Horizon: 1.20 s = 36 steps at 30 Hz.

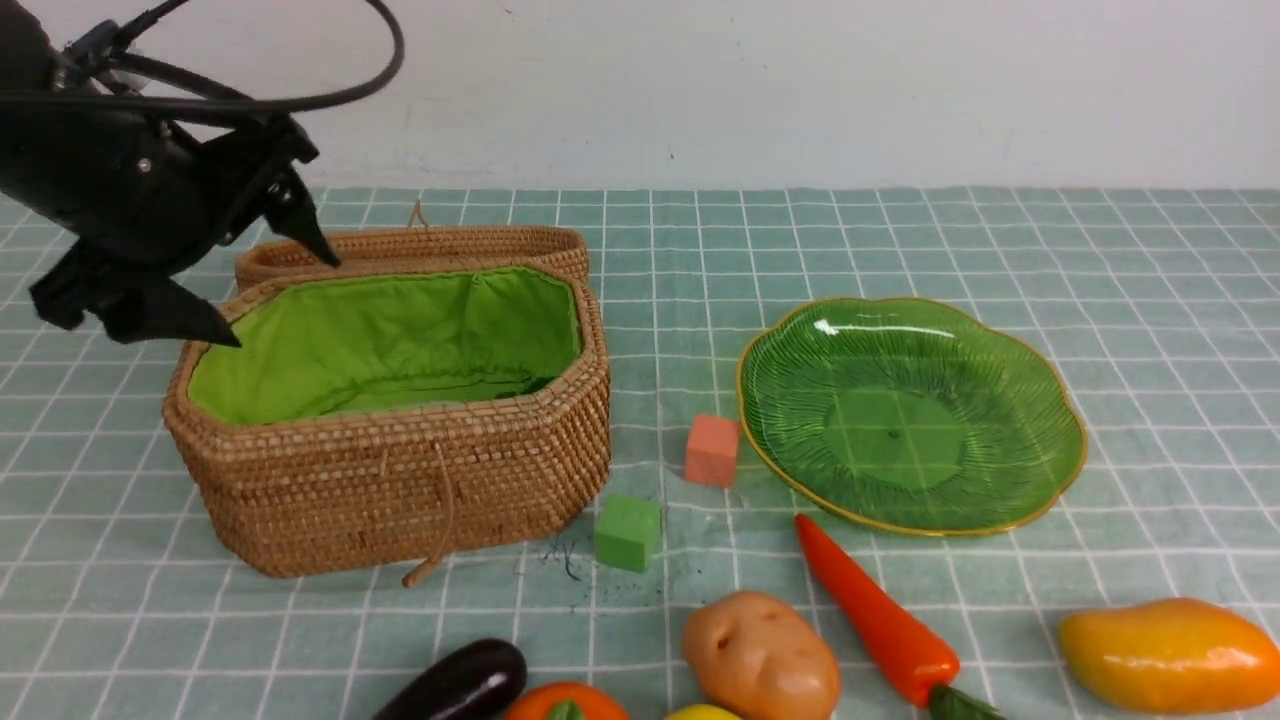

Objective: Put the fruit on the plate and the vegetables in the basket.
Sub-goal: Use the left arm to grab an eggplant and put it into the left basket

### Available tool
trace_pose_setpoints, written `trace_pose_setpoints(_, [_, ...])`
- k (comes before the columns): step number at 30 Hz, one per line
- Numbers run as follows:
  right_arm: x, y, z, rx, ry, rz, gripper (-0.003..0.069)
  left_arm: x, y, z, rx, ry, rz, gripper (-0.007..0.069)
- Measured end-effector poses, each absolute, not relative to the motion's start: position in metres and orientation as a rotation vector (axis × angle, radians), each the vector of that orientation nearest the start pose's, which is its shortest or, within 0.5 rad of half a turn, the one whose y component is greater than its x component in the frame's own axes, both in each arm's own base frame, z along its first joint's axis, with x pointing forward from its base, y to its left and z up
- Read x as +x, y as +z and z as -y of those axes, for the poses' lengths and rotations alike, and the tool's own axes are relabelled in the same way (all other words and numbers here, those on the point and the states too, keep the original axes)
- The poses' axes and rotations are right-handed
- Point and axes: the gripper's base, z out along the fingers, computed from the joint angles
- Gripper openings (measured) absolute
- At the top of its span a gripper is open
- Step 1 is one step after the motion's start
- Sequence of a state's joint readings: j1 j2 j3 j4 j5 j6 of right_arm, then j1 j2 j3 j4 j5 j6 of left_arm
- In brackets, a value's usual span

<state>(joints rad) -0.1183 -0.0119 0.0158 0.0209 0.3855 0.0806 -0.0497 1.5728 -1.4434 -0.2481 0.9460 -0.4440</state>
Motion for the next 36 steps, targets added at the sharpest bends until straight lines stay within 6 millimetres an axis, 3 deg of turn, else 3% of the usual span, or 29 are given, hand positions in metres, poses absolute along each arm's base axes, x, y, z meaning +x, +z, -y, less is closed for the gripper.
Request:
trace_pose_setpoints(1, [0.052,0.174,0.005,0.199,-0.005,-1.862,0.0244,0.324,0.351,0.036,-0.419,-0.447,-2.601,0.0580])
trace_pose_setpoints(2, [0.052,0.174,0.005,0.199,-0.005,-1.862,0.0244,0.320,0.353,0.036,-0.395,-0.442,-2.618,0.0573])
trace_pose_setpoints(3, [0.052,0.174,0.005,0.199,-0.005,-1.862,0.0244,0.300,0.359,0.036,-0.220,-0.413,-2.682,0.0549])
trace_pose_setpoints(5, [0.052,0.174,0.005,0.199,-0.005,-1.862,0.0244,0.288,0.361,0.037,-0.145,-0.411,-2.708,0.0535])
trace_pose_setpoints(6, [0.052,0.174,0.005,0.199,-0.005,-1.862,0.0244,0.267,0.363,0.038,-0.047,-0.429,-2.706,0.0523])
trace_pose_setpoints(7, [0.052,0.174,0.005,0.199,-0.005,-1.862,0.0244,0.265,0.363,0.038,-0.037,-0.433,-2.704,0.0523])
trace_pose_setpoints(12, [0.052,0.174,0.005,0.199,-0.005,-1.862,0.0244,0.209,0.338,0.054,0.251,-0.484,-2.720,0.0514])
trace_pose_setpoints(16, [0.052,0.174,0.005,0.199,-0.005,-1.862,0.0244,0.188,0.305,0.079,0.566,-0.445,-2.778,0.0514])
trace_pose_setpoints(20, [0.052,0.174,0.005,0.199,-0.005,-1.862,0.0244,0.191,0.278,0.105,0.807,-0.298,-2.744,0.0514])
trace_pose_setpoints(24, [0.052,0.174,0.005,0.199,-0.005,-1.862,0.0244,0.209,0.254,0.122,0.848,-0.148,-2.702,0.0526])
trace_pose_setpoints(31, [0.052,0.174,0.005,0.199,-0.005,-1.862,0.0244,0.230,0.197,0.127,0.903,0.013,-2.789,0.0598])
trace_pose_setpoints(32, [0.052,0.174,0.005,0.199,-0.005,-1.862,0.0244,0.233,0.180,0.129,0.926,0.024,-2.823,0.0602])
trace_pose_setpoints(36, [0.052,0.174,0.005,0.199,-0.005,-1.862,0.0244,0.236,0.153,0.133,0.964,0.026,-2.914,0.0542])
